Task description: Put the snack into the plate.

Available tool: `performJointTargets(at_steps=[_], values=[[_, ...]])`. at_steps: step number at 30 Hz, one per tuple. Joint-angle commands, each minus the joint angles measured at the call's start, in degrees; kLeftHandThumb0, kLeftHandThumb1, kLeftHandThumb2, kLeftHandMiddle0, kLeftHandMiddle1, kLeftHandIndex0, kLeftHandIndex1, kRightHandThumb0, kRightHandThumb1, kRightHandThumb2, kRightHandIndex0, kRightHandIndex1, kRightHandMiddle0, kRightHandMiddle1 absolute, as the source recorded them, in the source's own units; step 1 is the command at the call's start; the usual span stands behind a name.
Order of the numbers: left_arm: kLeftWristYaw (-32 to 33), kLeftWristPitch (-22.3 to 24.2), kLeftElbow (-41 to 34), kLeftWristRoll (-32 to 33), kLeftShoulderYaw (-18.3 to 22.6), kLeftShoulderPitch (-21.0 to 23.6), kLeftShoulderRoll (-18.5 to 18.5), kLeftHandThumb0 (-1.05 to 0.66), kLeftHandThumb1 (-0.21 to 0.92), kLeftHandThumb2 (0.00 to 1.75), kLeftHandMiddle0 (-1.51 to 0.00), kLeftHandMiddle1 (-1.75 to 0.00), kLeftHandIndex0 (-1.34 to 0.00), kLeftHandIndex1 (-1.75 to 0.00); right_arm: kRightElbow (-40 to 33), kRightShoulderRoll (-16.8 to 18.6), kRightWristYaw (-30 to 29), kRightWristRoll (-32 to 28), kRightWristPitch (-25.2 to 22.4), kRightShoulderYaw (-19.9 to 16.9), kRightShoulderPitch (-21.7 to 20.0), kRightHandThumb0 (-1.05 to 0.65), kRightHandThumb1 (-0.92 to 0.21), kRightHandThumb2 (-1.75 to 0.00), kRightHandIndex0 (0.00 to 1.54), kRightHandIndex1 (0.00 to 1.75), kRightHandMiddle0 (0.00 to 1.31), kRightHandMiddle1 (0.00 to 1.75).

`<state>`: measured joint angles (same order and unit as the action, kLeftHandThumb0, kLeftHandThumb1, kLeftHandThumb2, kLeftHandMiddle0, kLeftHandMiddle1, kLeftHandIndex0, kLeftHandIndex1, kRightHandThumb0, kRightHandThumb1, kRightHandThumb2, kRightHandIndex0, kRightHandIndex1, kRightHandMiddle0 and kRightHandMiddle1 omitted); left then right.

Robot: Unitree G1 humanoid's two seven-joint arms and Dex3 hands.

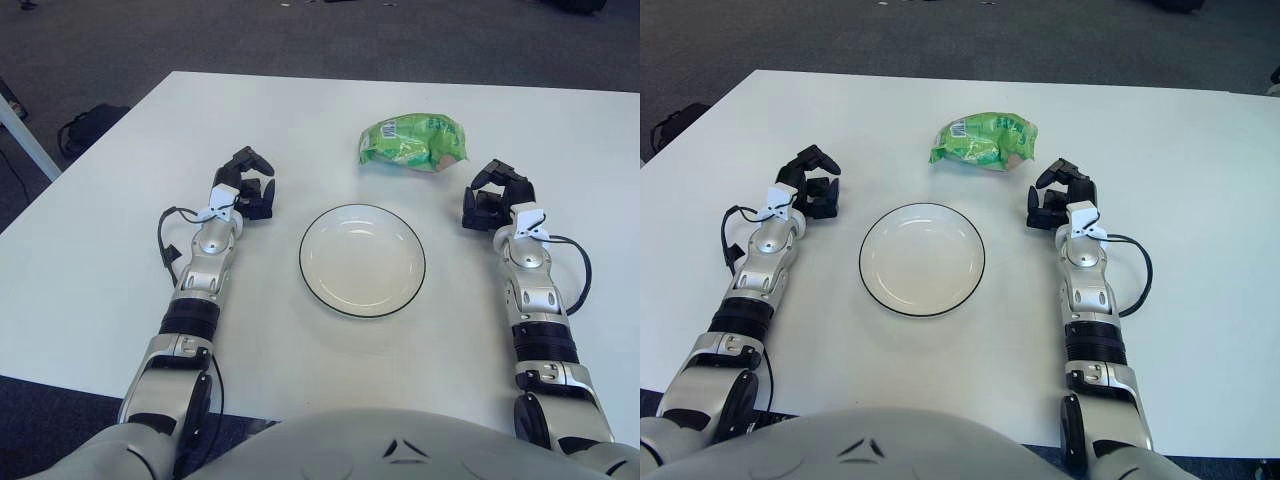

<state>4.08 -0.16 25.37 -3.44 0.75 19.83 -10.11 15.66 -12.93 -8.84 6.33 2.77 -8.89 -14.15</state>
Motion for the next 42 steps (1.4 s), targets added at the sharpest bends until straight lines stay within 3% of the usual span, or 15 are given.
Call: performJointTargets(at_steps=[1,4,13,20,23,28,31,32,35,42], values=[[0.03,0.07,2.69,-0.22,-0.4,-3.38,1.86,-0.47,0.34,1.28,-1.3,-1.75,-0.59,-1.75,3.38,-1.96,-1.03,2.97,3.71,0.81,2.88,-0.52,-0.21,-1.44,1.18,1.75,0.7,1.75],[0.09,0.19,2.88,-0.44,-0.44,-3.28,1.9,-0.47,0.34,1.29,-1.31,-1.75,-0.59,-1.75,3.38,-4.13,-1.44,5.17,6.14,1.17,2.79,-0.49,-0.28,-1.36,1.13,1.75,0.64,1.75],[0.3,0.11,3.41,-0.79,-0.53,-3.06,2.01,-0.48,0.33,1.29,-1.31,-1.75,-0.6,-1.75,-3.39,-8.57,-1.47,12.24,4.76,2.75,1.73,-0.45,-0.41,-1.19,1.0,1.75,0.53,1.75],[0.9,-0.32,3.97,-1.14,-0.7,-2.95,2.26,-0.48,0.33,1.3,-1.31,-1.75,-0.6,-1.75,-4.72,-12.66,2.71,14.6,4.44,4.64,-1.3,-0.43,-0.46,-1.13,0.87,1.75,0.49,1.75],[1.19,-0.14,4.02,-1.39,-0.88,-2.91,2.3,-0.48,0.33,1.3,-1.3,-1.75,-0.6,-1.75,-7.13,-14.09,5.01,15.43,3.21,5.54,-1.87,-0.18,-0.39,-1.23,0.7,1.74,0.41,1.75],[1.44,0.53,3.9,-1.81,-1.27,-2.82,2.24,-0.48,0.31,1.32,-1.3,-1.75,-0.62,-1.75,-13.24,-18.68,9.74,19.8,2.15,7.2,-2.29,-0.03,-0.67,-0.84,0.42,1.59,0.24,1.75],[1.44,0.46,4.17,-1.97,-1.34,-2.7,2.2,-0.49,0.3,1.33,-1.31,-1.75,-0.62,-1.75,-14.12,-21.21,10.74,22.47,2.92,7.82,-3.0,-0.01,-0.76,-0.72,0.34,1.58,0.19,1.75],[1.38,0.47,4.29,-2.0,-1.35,-2.64,2.17,-0.49,0.3,1.33,-1.31,-1.75,-0.62,-1.75,-14.33,-21.99,10.9,23.38,3.22,8.05,-3.39,-0.01,-0.78,-0.69,0.33,1.58,0.18,1.75],[1.33,0.35,4.69,-2.1,-1.37,-2.45,2.11,-0.49,0.3,1.34,-1.31,-1.75,-0.63,-1.75,-14.01,-23.28,10.93,24.85,4.01,8.6,-4.46,-0.25,-0.79,-0.68,0.22,1.57,0.24,1.75],[1.94,0.44,5.84,-2.49,-1.44,-1.79,2.12,-0.49,0.29,1.34,-1.32,-1.75,-0.63,-1.75,-11.68,-26.74,11.78,27.35,6.66,10.3,-8.63,-0.36,-0.84,-0.62,0.2,1.49,0.24,1.75]])
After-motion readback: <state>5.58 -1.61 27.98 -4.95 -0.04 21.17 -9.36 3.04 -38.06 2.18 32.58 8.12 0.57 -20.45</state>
